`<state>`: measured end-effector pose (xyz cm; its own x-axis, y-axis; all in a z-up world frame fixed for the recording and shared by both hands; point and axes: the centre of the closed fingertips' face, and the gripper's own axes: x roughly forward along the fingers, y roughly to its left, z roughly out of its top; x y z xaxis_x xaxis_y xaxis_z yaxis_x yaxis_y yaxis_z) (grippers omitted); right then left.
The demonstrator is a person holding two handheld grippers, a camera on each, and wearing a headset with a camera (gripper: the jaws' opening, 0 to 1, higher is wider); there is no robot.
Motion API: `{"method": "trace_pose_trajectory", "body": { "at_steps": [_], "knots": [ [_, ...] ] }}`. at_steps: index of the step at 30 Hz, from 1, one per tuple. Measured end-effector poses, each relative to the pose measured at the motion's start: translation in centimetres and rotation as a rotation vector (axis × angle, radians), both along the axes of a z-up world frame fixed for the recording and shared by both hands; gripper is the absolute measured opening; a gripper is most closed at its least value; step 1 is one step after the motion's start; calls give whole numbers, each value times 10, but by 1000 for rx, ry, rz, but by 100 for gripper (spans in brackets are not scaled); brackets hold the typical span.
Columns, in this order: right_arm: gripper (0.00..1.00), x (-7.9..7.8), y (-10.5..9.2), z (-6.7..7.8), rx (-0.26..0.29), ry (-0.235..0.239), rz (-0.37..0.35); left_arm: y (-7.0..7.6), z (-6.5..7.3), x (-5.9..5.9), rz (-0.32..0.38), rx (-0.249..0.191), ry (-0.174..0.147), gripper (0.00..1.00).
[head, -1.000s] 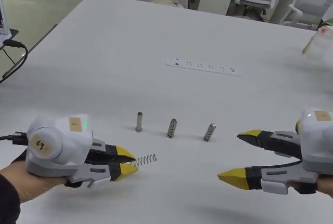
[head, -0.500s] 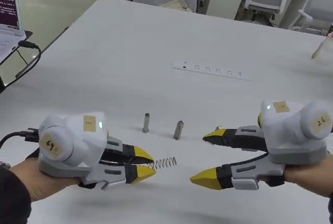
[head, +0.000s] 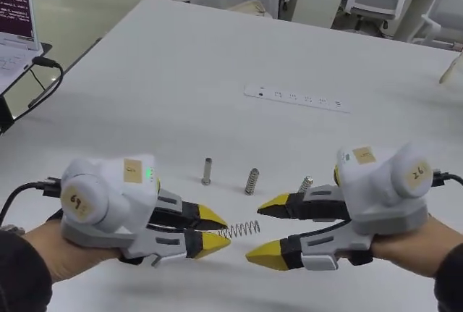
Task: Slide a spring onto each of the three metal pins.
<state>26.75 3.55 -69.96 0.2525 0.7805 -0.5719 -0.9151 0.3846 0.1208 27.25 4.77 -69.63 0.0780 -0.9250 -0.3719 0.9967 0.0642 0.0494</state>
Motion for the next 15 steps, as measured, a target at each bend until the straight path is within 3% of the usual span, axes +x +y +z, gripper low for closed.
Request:
{"method": "trace_pose_trajectory", "body": {
  "at_steps": [15],
  "knots": [
    [10,-2,1,6,-13,-23,33,-3,-2,-5,-19,3,2,2]
  ]
}}
